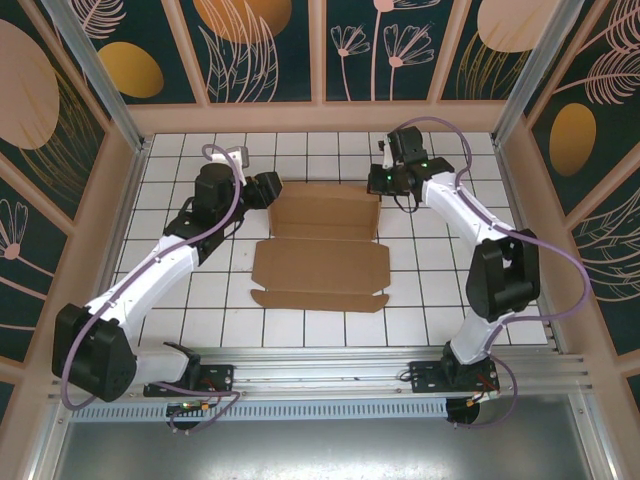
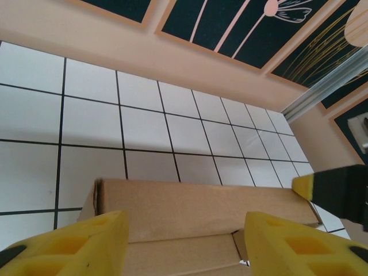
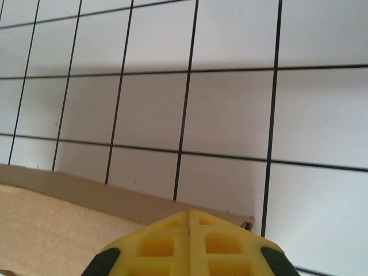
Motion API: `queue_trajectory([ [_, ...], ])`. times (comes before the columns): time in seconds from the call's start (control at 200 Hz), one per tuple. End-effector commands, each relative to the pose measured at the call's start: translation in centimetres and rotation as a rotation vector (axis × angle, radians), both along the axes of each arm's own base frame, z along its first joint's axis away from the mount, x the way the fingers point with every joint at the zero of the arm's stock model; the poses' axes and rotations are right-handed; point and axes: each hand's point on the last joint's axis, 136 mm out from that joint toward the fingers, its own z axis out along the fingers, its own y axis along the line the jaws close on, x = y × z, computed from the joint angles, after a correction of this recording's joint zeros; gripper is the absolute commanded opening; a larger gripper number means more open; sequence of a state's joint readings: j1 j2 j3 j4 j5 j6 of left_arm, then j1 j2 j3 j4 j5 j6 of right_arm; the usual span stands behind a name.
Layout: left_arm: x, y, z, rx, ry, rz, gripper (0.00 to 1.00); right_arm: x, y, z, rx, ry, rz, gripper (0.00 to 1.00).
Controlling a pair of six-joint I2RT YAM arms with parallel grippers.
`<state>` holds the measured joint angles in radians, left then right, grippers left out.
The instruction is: Fold the paper box
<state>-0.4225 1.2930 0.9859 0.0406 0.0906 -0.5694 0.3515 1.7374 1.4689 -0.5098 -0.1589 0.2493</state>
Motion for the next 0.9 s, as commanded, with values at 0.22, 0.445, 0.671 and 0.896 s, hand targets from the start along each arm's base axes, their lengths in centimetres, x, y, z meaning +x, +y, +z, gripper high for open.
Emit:
queue_trajectory([
  [0.22,-0.7,1.6,4.0,-0.020,-0.102,0.058,0.56,2.2,-2.0,-3.8,-0.015,0.078,-0.089,0.00],
  [0.445,-1.0,2.8,5.3,-0.006,-0.141,0.109,0.56,4.1,-4.1,-6.8,-0.006,0.126,-0.166,0.00],
  [0.671,-1.2,3.6,6.1,0.006,-0.167,0.140,0.57,0.5,-2.9,-12.3,-0.014,0.240,-0.158,0.00],
  [0.896,-1.2,3.5,6.4,0.000,-0.173,0.137,0.57,-5.7,0.2,-15.9,-0.036,0.319,-0.089,0.00],
])
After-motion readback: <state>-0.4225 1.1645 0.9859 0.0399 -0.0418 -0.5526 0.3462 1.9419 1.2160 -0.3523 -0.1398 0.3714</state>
